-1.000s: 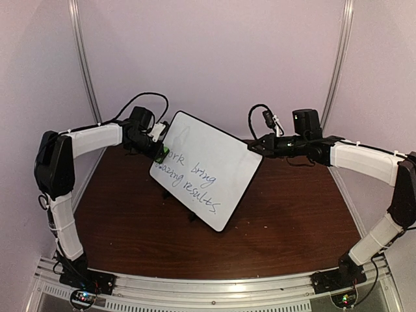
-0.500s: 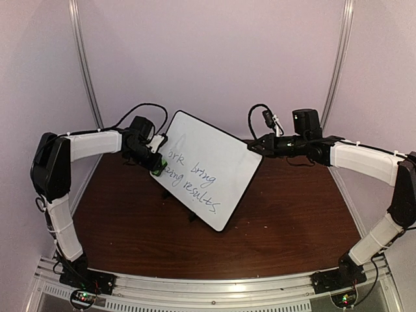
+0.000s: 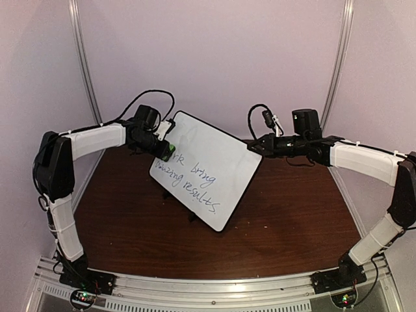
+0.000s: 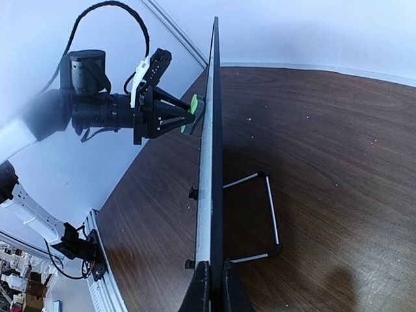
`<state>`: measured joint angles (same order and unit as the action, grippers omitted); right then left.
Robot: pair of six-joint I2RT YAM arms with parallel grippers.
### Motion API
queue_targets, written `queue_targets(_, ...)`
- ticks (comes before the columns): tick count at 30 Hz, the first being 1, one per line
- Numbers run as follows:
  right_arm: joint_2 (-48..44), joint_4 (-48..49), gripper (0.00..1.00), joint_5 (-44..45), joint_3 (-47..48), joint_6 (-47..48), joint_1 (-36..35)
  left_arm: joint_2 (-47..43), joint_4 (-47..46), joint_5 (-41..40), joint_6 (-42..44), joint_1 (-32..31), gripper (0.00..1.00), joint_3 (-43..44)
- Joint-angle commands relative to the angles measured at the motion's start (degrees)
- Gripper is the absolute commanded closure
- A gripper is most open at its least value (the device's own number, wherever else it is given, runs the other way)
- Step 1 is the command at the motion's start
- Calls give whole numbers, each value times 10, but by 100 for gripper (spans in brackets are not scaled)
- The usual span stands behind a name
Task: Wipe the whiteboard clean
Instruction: Erase the center of the whiteboard.
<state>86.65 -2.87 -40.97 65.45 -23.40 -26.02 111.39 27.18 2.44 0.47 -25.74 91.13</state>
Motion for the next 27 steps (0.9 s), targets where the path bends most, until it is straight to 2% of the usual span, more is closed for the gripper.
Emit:
queue_targets(1,-11,21,100,-53,19,41,-17,2,14,-25,-24,-9,92,-69)
queue_targets(6,-12,21,100,-53,18,41,-16,-7,4,-43,-35,-8,92,-108)
queue_targets(10,-13,22,100,-53,17,41,-16,2,1,-25,-30,-8,92,-86)
queue_targets(14,-13,22,100,-54,17,40,-16,13,2,-5,-19,-8,92,-22)
queue_targets(17,-14,21,100,-54,18,40,-17,30,16,-46,-17,-7,91,40)
queue_targets(21,-17,20,100,-51,16,41,-17,62,35,-54,-21,1,91,99)
queue_targets(27,-20,19,100,-51,14,42,-17,71,33,-25,-31,30,92,60)
